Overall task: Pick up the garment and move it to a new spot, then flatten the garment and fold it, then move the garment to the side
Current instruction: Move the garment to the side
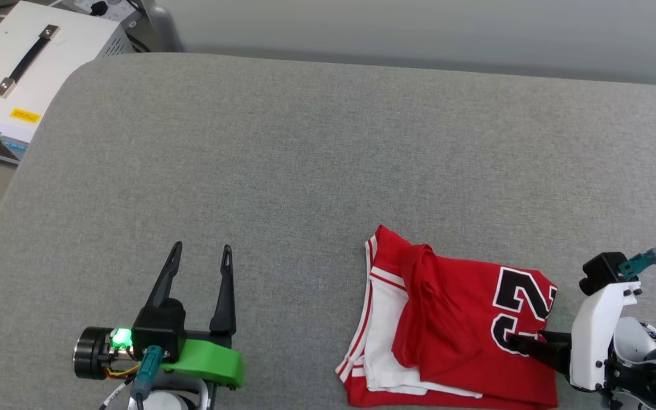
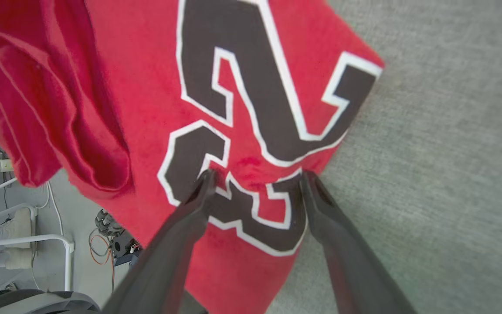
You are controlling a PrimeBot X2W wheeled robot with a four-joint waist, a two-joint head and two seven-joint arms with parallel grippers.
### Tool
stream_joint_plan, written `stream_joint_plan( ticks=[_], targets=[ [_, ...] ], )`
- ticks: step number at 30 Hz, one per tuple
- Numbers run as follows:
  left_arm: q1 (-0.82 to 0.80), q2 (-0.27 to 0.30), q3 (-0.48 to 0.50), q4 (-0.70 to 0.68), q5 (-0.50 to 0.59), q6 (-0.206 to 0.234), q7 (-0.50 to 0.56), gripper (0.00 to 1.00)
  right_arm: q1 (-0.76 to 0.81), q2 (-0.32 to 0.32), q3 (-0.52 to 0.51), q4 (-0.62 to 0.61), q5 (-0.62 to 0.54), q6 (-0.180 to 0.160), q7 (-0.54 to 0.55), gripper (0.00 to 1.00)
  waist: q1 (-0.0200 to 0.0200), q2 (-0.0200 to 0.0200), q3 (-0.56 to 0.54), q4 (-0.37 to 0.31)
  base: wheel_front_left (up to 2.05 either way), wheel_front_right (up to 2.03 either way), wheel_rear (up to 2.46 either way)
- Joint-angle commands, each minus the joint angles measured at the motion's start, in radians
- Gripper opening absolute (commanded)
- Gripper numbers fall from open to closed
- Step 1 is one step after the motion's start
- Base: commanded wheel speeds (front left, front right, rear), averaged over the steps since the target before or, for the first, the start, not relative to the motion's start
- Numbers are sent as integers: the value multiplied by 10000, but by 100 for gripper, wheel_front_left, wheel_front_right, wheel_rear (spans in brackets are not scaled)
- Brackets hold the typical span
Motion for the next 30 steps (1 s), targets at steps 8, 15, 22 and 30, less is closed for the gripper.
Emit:
stream_joint_plan(
  ticks=[8, 15, 22, 30],
  targets=[
    [-445, -111, -95, 39, 57, -28, -59, 100, -364, 213, 1209, 966, 185, -4, -599, 100, 0, 0, 411, 258, 0, 0, 0],
    [-376, -144, -39, 113, 11, 19, -59, 100, -492, -191, 1921, 739, 614, -4, -1343, 0, 0, 0, 274, 224, 0, 0, 0],
    [-213, -165, 25, 121, -6, 40, -59, 100, -903, -911, 2057, 119, 679, -4, -2315, 0, 0, 0, -26, -60, 0, 0, 0],
    [-38, -199, 96, 53, -49, 41, -59, 100, -1663, -1965, 2115, -584, -53, -4, -2884, 0, 0, 0, -156, -831, 0, 0, 0]
  ],
)
